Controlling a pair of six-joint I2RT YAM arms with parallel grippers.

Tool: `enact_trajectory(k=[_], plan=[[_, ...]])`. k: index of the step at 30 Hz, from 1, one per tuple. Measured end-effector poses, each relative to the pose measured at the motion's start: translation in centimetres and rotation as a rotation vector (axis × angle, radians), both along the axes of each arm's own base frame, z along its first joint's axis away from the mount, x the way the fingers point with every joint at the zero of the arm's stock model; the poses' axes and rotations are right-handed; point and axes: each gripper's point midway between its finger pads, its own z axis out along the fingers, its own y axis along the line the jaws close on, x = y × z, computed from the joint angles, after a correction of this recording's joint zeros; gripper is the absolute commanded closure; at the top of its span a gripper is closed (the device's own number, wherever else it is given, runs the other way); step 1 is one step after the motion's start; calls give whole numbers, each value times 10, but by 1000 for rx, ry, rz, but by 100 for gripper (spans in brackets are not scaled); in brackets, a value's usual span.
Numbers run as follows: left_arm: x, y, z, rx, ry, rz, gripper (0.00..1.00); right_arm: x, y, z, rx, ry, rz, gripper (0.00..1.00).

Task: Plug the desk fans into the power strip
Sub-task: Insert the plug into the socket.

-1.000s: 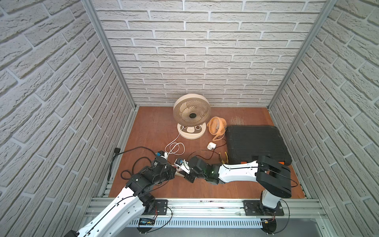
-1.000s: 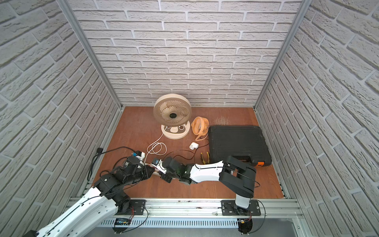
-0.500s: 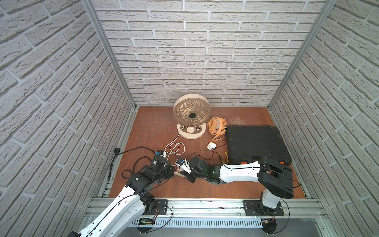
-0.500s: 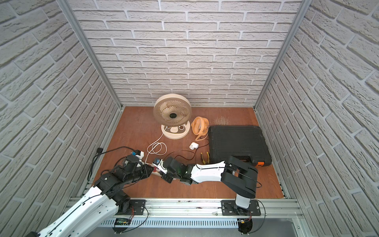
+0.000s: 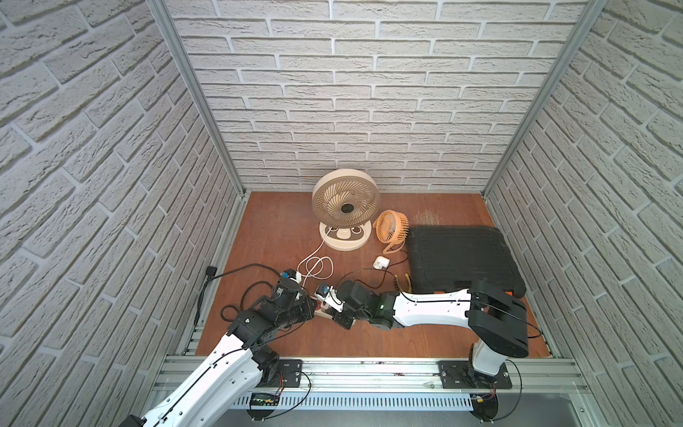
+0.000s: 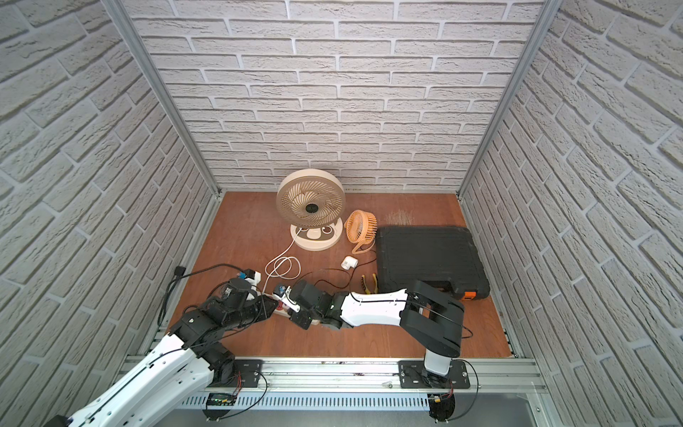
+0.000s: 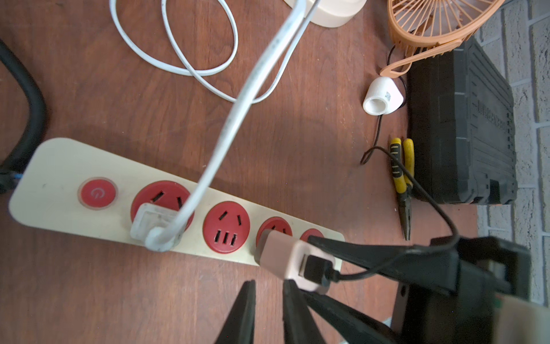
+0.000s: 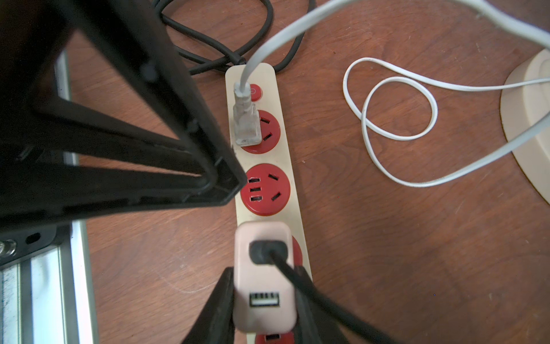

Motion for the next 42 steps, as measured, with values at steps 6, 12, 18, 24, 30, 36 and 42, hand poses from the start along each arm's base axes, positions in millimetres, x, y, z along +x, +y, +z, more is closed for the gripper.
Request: enact_trajectory(k=[6,12,18,24,30,36,42], plan=[[0,-1,1,-7,-2,-4,79,-3,-6,-3,-34,15,-1,63],[0,-2,1,-9,-2,-6,79,-12,-27,-20,-140,62,-3,57],[1,-3,1,-13,-2,-9,79,-14,-32,-24,-168,75,-3,51],[1,-4,2,-21,-4,-13,76,-16,-31,-12,-137,78,-1,51],[1,-4,8,-30,-19,-15,66,-19,-30,24,-34,71,-18,48],[0,-2,40,-55,-94,-23,53,-28,-48,50,41,73,-49,34],[-4,2,79,-76,-184,-25,31,-36,-64,88,130,56,-67,16]])
